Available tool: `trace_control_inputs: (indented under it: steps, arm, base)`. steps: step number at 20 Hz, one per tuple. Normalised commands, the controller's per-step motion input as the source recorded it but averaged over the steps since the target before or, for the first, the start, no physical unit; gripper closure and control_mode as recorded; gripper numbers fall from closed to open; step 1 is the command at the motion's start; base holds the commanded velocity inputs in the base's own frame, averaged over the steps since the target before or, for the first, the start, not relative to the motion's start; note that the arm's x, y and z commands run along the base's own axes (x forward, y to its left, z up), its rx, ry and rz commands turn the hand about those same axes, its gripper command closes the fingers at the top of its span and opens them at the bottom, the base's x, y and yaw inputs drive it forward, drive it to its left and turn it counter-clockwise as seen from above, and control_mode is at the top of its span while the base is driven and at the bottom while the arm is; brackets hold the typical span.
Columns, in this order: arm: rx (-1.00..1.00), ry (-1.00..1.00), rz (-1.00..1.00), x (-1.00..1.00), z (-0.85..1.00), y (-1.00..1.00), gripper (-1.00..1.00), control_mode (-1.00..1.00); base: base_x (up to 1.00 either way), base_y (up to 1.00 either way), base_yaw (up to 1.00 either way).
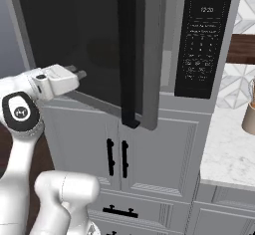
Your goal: Open the microwave, place the bowl with waffle inside the microwave, then close the microwave door and turn it on.
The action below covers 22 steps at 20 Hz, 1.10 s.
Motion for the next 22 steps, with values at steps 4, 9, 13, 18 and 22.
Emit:
trace_control_inputs:
  steps: [4,9,13,18,22]
  arm:
    - [0.13,0.06,0.24,0.69,0.15,-0.38,-1.00,-1.00]
    - [0.09,0.13,0.25,0.82,0.05,-0.24,-1.00,-1.00]
    - [0.05,0.18,0.24,0.74,0.07,-0.19,-1.00,-1.00]
    - [0.03,0.20,0.24,0.43,0.01,-0.20,-1.00,-1.00]
    - [0.06,0.03,0.28,-0.67,0.07,-0.49,-1.00,-1.00]
  base:
    - [0.00,0.00,0.00]
    - [0.00,0.00,0.00]
    - [0.00,0.00,0.00]
    - [0.00,0.00,0.00]
    - [0.00,0.00,0.00]
